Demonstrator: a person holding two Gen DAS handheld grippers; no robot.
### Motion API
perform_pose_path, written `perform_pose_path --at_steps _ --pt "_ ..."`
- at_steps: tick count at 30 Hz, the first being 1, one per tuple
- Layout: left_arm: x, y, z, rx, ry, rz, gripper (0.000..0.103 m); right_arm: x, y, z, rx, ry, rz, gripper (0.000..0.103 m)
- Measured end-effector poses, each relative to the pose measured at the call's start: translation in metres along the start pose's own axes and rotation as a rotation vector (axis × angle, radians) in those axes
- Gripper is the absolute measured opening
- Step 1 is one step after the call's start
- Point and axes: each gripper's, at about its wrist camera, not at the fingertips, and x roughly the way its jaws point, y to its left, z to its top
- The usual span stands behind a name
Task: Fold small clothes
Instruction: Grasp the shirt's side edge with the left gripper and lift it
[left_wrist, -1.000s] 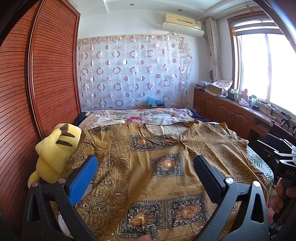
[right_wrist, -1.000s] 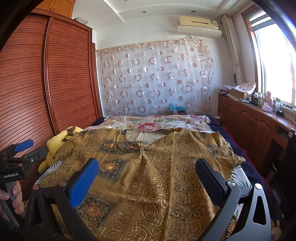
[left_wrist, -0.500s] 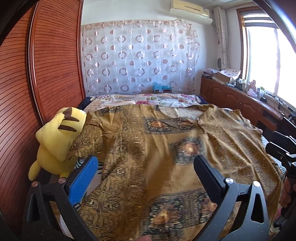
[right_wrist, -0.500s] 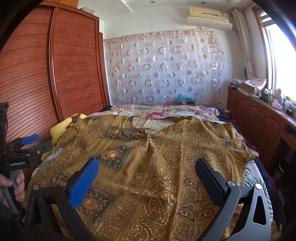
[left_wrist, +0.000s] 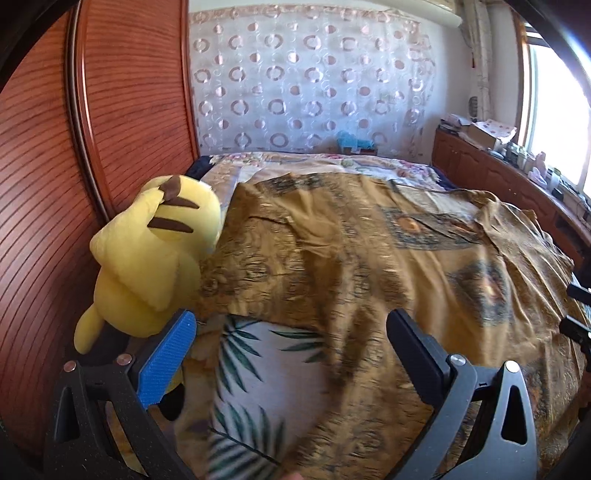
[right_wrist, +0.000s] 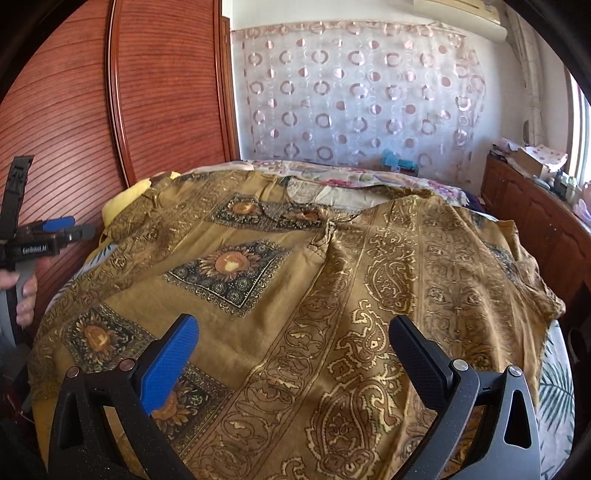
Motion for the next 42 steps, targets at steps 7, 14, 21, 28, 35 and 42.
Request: perform_pose_path --at_steps 7,14,21,28,35,42 --pt "0.047 0.04 0.007 -0.094 0.121 -0.033 0.079 0.011 0.003 0.01 -0.041 0.035 0.002 0.102" --pt "0.086 0.058 0.006 -0.148 0.25 -0.063 0.066 0.017 0.007 0.01 -0.072 0.047 -0.011 0.102" --pt "0.083 0.054 0.01 -0.113 0.242 -0.072 0.017 0.021 0.029 0.011 -0.133 0.036 -0.077 0.102" --pt "0.045 0.033 0.045 0.003 0.105 -0.004 0.008 0.02 0.035 0.008 -0.133 0.03 -0.083 0.102" --pt "0.02 -0.034 0.08 0.143 0.027 -0.129 0.008 0.023 0.027 0.011 -0.105 0.037 -0.069 0.102" --pt "0.021 -0.071 0.062 0.163 0.059 -0.265 0.028 0.023 0.021 0.011 -0.076 0.043 -0.053 0.102"
